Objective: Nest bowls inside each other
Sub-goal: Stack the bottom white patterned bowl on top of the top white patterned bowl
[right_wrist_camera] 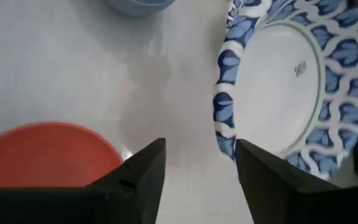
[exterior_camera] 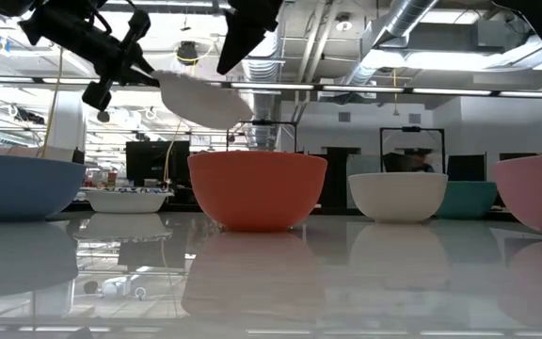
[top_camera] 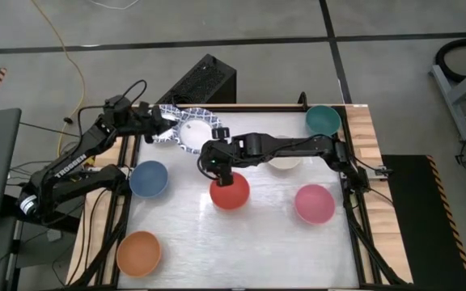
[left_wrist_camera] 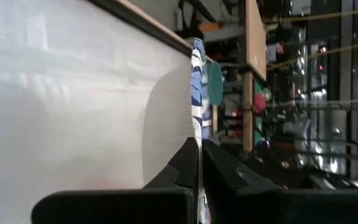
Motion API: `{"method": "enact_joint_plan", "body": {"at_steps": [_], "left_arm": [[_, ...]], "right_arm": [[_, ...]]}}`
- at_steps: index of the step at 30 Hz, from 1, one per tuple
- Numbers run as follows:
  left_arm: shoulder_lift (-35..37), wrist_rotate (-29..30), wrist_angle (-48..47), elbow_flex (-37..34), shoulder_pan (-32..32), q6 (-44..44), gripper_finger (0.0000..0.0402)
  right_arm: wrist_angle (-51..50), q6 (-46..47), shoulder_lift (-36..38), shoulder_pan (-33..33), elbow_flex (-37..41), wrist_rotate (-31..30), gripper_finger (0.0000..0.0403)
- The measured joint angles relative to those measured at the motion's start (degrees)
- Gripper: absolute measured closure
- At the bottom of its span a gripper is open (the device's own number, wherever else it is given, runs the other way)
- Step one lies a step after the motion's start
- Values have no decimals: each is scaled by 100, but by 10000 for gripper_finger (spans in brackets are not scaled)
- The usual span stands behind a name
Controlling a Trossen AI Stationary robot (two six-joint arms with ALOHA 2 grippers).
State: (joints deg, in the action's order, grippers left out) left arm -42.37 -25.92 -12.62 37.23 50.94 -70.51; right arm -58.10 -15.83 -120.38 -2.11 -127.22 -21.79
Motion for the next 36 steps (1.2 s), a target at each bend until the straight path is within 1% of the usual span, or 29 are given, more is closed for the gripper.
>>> {"method": "enact_joint_plan", "body": {"at_steps": [3,8,11,15,18,20,23,28,30,34,36], "left_arm": [[3,495,-108,0,0,147,401],[4,1669,-492,0,0,195,401],[37,2343,-541,0,3,146,401],[289,3376,-607,0,7,124,401],[579,3945,-933,0,12,-220,401],[815,4020,-861,-129,54,-409,401],[1276,3776,-432,-669,193,-805,401],[2064,3515,1039,-1941,384,-1180,401],[2313,3496,1605,-2439,413,-1315,401],[2743,3621,2625,-3229,419,-1591,401],[2922,3725,2769,-3495,420,-1629,401]], "right_arm": [[1,545,1,1,0,-90,185],[-148,1787,89,44,0,-391,185],[-403,2331,141,76,-2,-550,185],[-828,2591,197,66,-2,-852,185],[-1045,2696,295,59,0,-903,184],[-1047,2700,353,59,-2,-914,184],[-1064,2762,504,61,-2,-894,184],[-1021,2802,896,30,0,-842,184],[-983,2806,1115,-10,0,-829,184],[-903,2803,1682,-145,0,-835,184],[-957,2809,1966,-225,0,-853,184]]}}
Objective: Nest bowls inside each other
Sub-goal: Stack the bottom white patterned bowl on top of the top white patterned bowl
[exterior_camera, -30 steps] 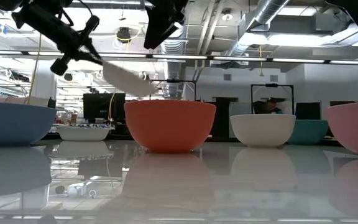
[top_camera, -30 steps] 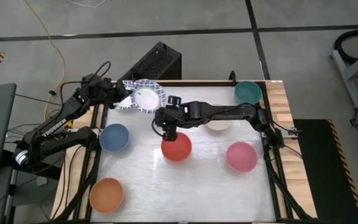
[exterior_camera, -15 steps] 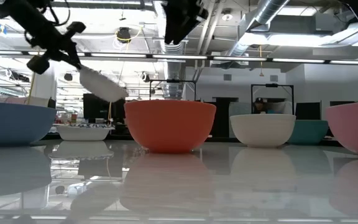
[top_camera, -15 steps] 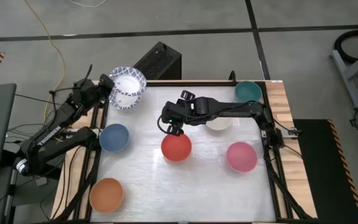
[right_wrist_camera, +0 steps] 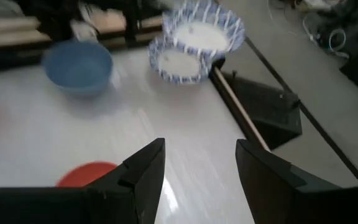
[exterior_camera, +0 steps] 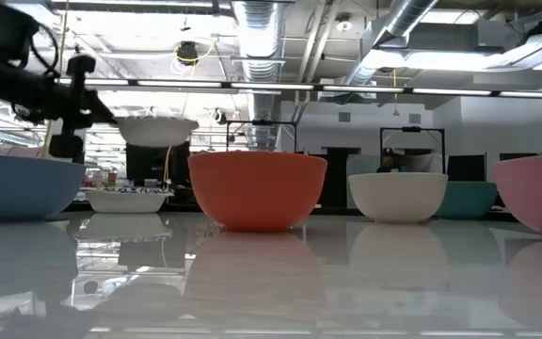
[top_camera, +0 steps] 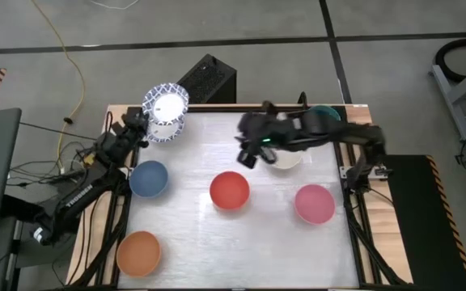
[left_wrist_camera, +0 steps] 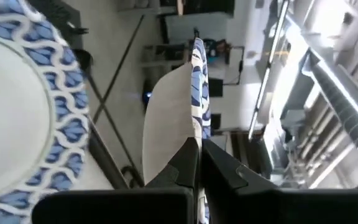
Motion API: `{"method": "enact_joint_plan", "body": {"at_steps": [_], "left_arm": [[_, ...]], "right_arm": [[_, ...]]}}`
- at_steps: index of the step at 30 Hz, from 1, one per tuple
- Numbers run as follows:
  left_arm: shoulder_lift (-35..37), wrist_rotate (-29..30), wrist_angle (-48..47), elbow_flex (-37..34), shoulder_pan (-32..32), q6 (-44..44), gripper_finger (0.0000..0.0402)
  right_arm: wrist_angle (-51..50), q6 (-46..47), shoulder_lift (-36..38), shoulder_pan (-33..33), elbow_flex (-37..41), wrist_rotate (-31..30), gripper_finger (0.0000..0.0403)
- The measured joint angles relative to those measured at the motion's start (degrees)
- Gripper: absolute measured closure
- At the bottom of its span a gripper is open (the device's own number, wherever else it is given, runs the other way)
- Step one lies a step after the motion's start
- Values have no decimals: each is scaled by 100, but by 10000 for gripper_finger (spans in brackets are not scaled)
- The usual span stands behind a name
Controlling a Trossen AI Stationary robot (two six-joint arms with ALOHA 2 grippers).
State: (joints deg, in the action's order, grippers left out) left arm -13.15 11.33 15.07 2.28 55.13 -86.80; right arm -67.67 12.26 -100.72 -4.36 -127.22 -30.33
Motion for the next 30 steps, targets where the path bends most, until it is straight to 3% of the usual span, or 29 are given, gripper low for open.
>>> {"method": "enact_joint_plan", "body": {"at_steps": [8,12,20,30], "left_arm": [[433,158,-448,-159,0,399,401],[426,250,-1192,-159,-2,51,401],[395,851,-1334,-13,-1,770,401],[-94,455,-1773,35,0,827,401]], "right_arm": [[-828,810,615,-433,-2,-959,184],[-1126,1099,640,-629,-2,-1335,185],[-1209,1185,544,-697,0,-1416,199],[-1212,1174,527,-675,0,-1480,207]]}}
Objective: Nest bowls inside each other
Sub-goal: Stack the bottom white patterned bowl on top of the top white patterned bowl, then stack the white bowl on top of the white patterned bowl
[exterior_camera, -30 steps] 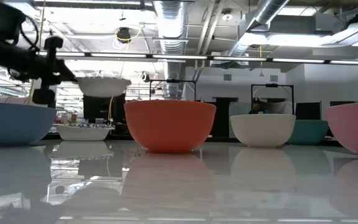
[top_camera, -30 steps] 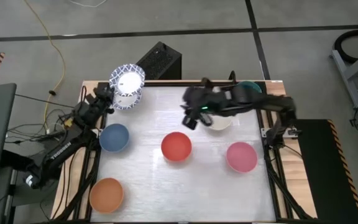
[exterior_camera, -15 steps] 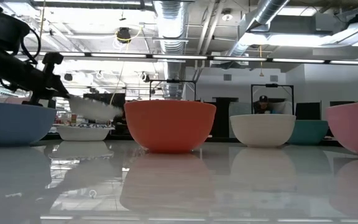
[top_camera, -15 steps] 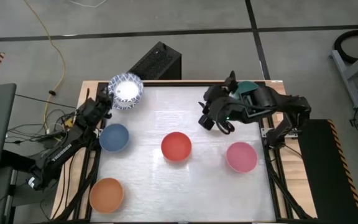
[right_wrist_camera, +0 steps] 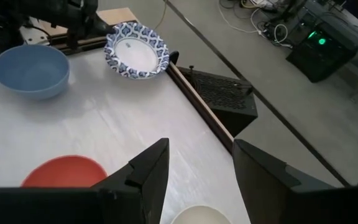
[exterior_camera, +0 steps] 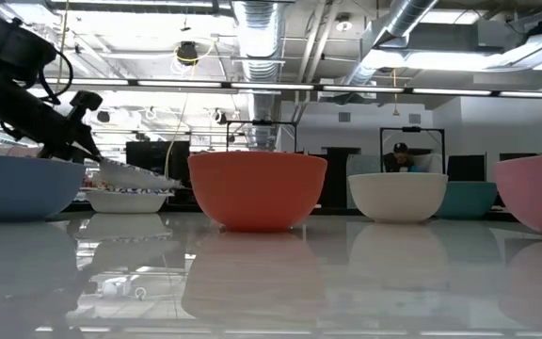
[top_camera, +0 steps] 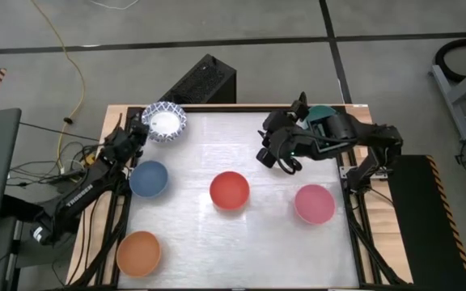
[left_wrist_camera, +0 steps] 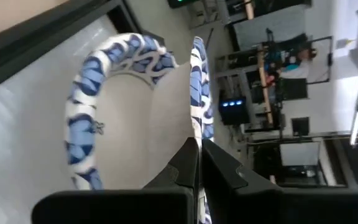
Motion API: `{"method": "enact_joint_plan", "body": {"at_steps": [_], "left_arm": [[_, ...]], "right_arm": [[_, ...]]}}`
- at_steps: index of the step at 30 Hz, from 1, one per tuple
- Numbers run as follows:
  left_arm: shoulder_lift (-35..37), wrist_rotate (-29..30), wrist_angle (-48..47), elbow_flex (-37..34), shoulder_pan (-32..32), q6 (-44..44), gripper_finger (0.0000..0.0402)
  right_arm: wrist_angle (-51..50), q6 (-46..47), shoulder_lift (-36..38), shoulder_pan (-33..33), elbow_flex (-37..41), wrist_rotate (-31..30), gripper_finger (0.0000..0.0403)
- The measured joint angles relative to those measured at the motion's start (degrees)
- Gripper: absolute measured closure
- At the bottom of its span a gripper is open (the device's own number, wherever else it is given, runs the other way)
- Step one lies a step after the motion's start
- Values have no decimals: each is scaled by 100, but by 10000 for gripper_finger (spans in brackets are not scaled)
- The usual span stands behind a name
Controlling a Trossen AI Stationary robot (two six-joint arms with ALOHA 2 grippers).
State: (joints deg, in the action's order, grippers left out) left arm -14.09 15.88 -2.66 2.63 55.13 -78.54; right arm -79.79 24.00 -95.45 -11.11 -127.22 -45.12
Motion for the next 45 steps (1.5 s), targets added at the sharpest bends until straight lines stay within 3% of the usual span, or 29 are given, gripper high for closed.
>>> {"method": "enact_joint_plan", "body": {"at_steps": [6,16,33,37,45], "left_arm": [[-98,234,4,2,-1,-130,401],[-98,123,-2,4,0,-29,392],[-89,-182,-33,9,-1,771,201],[-92,-173,-505,245,-2,1182,189],[-89,407,-2036,1070,0,2207,187]], "right_arm": [[-2,0,1,0,0,1,207],[-4,0,1,0,0,134,207],[-6,-47,1,0,0,321,207],[-9,-49,1,0,0,323,207],[-19,-51,1,0,0,325,207]]}}
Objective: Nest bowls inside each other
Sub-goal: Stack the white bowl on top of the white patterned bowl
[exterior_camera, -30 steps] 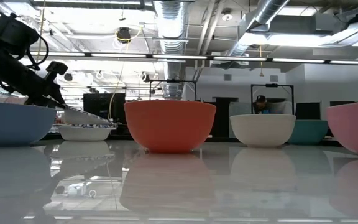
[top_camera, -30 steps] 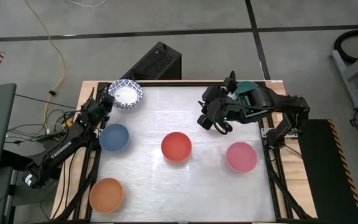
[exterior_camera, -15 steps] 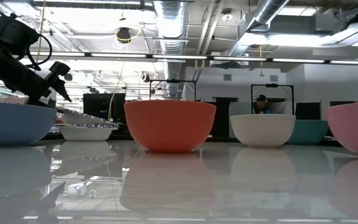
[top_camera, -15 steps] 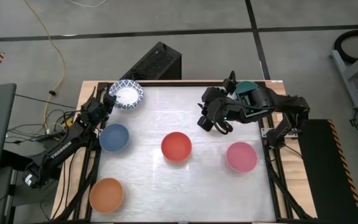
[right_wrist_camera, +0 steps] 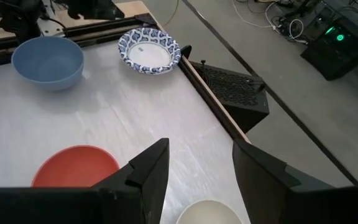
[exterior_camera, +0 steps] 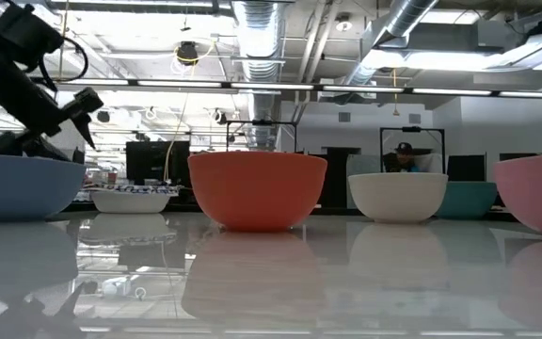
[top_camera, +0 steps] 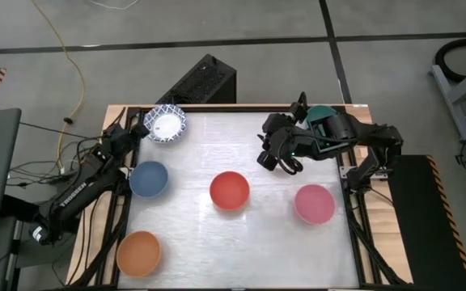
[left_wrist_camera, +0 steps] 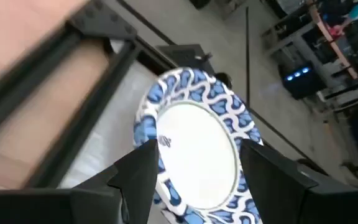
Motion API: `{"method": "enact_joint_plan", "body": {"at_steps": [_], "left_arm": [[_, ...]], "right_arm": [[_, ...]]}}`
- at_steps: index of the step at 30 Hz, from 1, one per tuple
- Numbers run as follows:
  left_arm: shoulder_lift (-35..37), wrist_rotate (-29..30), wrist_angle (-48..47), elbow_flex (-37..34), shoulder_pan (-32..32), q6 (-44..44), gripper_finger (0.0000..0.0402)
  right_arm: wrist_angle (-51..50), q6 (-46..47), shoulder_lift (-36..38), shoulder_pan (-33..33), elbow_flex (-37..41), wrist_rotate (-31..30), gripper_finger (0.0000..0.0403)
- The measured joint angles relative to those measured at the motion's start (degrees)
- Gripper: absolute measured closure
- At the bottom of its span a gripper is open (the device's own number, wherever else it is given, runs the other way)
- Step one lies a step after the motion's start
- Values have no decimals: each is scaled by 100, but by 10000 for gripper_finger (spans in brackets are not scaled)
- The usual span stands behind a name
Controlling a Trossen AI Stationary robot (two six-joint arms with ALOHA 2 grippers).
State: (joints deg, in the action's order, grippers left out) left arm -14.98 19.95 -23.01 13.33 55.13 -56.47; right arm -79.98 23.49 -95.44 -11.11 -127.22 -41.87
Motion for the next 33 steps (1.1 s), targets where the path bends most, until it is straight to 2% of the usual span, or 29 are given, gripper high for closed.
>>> {"method": "enact_joint_plan", "body": {"at_steps": [4,12,15,18,21,24,26,29,33], "left_arm": [[-2,-67,-241,190,0,201,187],[-2,-1781,-196,600,0,-70,187],[-2,-2245,-199,810,0,-77,187],[-2,-2484,-193,1054,0,-114,187],[0,-2578,-187,1301,-3,-119,187],[2,-2577,-179,1479,-4,-105,187],[2,-2577,-181,1530,-4,-123,187],[0,-2579,-210,1538,-4,-130,187],[0,-2566,-206,1536,-4,-423,187]], "right_arm": [[-167,-4,0,4,0,-1,207],[-756,-446,-426,452,2,506,207],[-992,-165,-599,746,70,497,207],[-1002,209,-565,1103,516,623,207],[-960,593,-249,1586,1373,995,207],[-795,1015,365,2125,2460,1583,207],[-752,1296,809,2381,3255,1741,207],[-276,1712,1485,2560,4414,1847,207],[617,2269,2186,2572,5692,2399,207]]}}
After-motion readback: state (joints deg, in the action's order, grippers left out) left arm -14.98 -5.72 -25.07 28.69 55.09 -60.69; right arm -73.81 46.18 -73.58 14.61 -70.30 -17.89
